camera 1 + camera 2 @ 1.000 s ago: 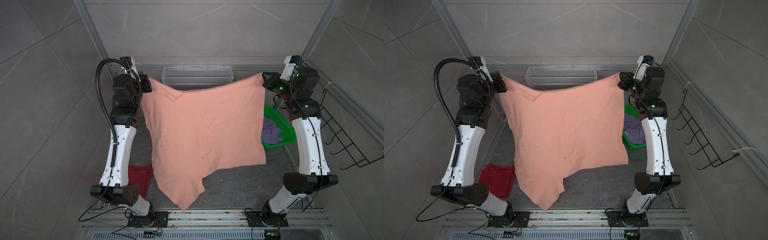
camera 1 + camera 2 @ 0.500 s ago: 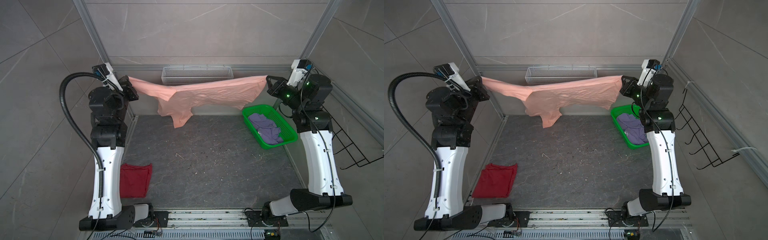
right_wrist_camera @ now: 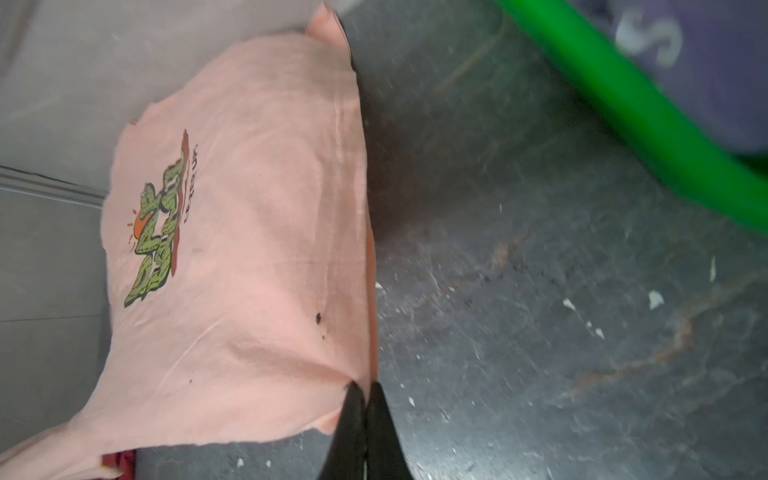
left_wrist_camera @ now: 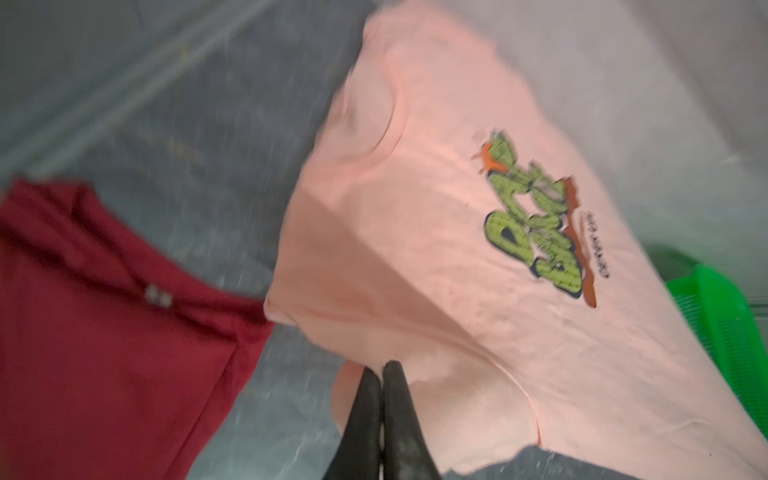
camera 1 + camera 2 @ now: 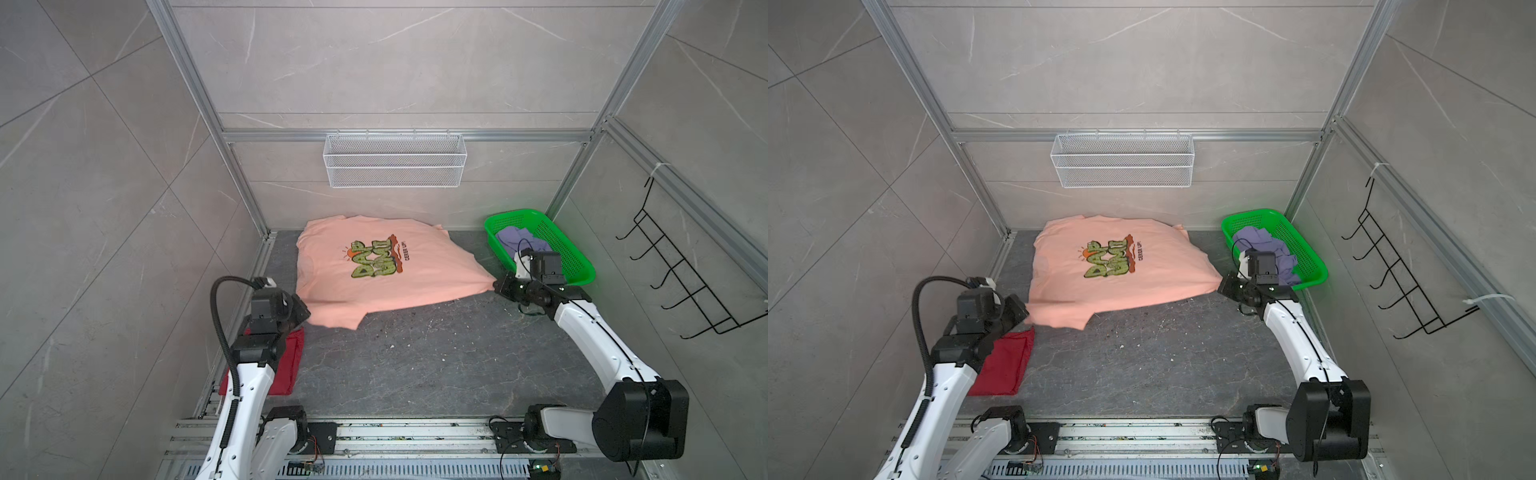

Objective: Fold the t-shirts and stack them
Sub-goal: 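Lay the pink t-shirt down flat, drawing the hem toward the robot, then hold the near hem corners with both grippers, adjusting the shirt flat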

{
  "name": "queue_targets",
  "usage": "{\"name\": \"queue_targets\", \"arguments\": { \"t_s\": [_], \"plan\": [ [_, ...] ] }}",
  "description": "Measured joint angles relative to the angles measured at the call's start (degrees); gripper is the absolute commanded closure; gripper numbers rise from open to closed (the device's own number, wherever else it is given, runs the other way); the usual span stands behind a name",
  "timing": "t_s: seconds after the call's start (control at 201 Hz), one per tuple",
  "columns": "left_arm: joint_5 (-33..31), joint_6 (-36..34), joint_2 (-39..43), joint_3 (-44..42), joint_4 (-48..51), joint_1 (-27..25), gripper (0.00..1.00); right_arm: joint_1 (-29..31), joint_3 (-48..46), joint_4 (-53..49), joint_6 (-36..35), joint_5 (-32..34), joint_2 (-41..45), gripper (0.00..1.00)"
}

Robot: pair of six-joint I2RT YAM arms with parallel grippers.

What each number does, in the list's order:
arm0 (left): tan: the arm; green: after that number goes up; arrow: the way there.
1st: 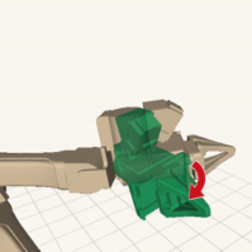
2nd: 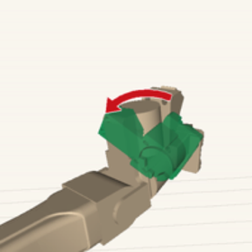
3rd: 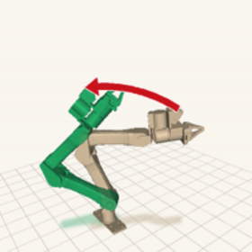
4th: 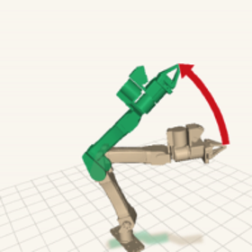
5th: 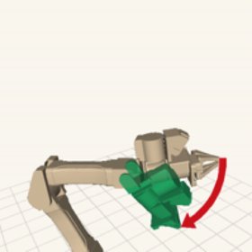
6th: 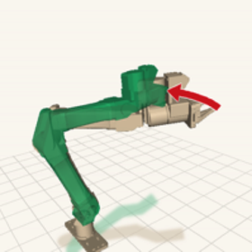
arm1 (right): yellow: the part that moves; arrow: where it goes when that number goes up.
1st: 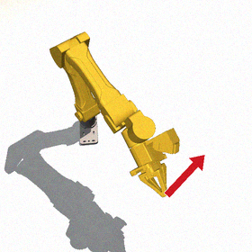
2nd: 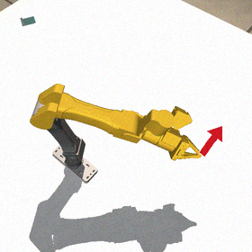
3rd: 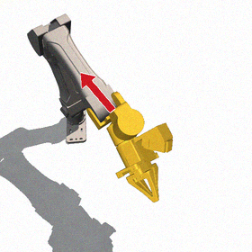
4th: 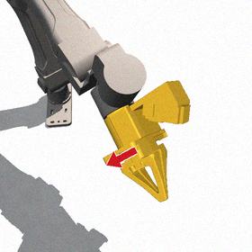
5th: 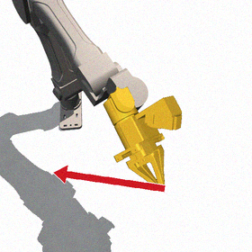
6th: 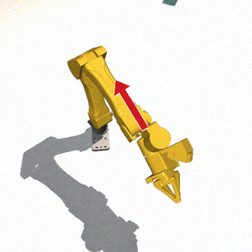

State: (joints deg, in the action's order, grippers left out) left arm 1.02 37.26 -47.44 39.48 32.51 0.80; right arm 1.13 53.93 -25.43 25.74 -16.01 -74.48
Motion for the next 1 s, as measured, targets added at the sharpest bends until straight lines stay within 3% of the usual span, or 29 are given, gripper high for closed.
{"name": "queue_targets", "arguments": {
  "t_s": [0.119,0.294,0.692,1.0],
  "plan": [
    [1.7,3.0,-0.9,-6.8,4.7,0.0,1.00,0.5,-5.9,0.2,0.2,0.9,-1.4,0.97],
    [2.6,5.5,-4.5,-9.9,6.4,-1.3,1.00,0.8,-8.4,-0.5,0.2,4.3,-5.1,0.96],
    [1.1,7.3,-5.7,-9.4,8.1,-3.4,1.00,0.8,-8.4,-0.9,0.6,10.5,-6.8,0.95],
    [1.3,7.6,-0.8,-2.4,15.0,-3.5,1.00,0.9,-5.5,-8.2,0.4,14.4,-4.2,0.95]
  ]
}}
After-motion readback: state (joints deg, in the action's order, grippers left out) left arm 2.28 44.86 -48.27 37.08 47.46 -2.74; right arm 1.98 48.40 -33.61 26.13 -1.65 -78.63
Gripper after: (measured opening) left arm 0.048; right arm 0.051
